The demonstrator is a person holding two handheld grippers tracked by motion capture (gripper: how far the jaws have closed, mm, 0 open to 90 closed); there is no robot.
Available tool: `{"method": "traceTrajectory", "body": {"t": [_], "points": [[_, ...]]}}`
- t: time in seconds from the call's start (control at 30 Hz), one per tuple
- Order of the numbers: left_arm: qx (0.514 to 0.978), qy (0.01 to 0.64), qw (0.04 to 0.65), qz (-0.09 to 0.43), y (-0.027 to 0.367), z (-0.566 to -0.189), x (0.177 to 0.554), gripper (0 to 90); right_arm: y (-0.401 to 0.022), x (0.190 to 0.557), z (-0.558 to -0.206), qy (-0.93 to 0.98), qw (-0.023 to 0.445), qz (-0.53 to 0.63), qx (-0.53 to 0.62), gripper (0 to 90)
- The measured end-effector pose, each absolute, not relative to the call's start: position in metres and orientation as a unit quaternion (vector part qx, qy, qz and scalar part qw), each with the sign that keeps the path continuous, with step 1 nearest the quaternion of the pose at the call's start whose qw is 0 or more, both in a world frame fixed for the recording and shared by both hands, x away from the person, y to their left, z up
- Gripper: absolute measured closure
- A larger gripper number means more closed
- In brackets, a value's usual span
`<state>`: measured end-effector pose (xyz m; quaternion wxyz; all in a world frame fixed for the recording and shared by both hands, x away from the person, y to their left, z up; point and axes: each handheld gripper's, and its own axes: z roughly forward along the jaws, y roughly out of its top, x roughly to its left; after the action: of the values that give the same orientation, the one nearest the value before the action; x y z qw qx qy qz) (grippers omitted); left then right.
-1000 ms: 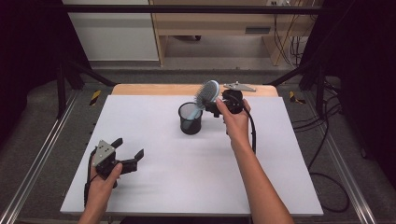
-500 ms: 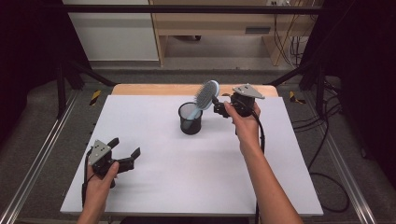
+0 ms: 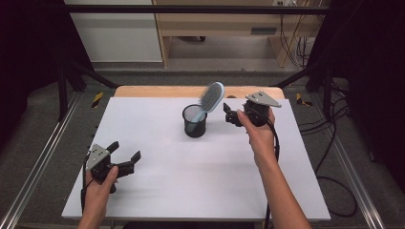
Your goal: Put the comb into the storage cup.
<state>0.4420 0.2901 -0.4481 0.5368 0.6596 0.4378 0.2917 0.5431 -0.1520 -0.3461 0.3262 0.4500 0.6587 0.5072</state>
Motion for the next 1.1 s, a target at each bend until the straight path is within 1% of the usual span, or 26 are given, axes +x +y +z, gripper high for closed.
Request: {"method": "traceTrajectory", "body": {"t": [0.53, 0.73, 0.97, 1.1], "points": [[0.649, 0.444, 0.542, 0.296, 0.295, -0.446, 0.440, 4.2, -0.151, 0.531, -0.340, 0.665, 0.304, 0.527, 0.434, 3.3], [0.639, 0.449, 0.548, 0.299, 0.300, -0.444, 0.438, 4.1, -0.154, 0.527, -0.336, 0.661, 0.311, 0.533, 0.427, 6.6], [0.632, 0.449, 0.552, 0.306, 0.306, -0.442, 0.437, 4.0, -0.165, 0.519, -0.330, 0.651, 0.320, 0.544, 0.422, 6.4], [0.631, 0.451, 0.549, 0.312, 0.311, -0.442, 0.432, 3.9, -0.174, 0.515, -0.329, 0.644, 0.321, 0.550, 0.423, 8.4]]}}
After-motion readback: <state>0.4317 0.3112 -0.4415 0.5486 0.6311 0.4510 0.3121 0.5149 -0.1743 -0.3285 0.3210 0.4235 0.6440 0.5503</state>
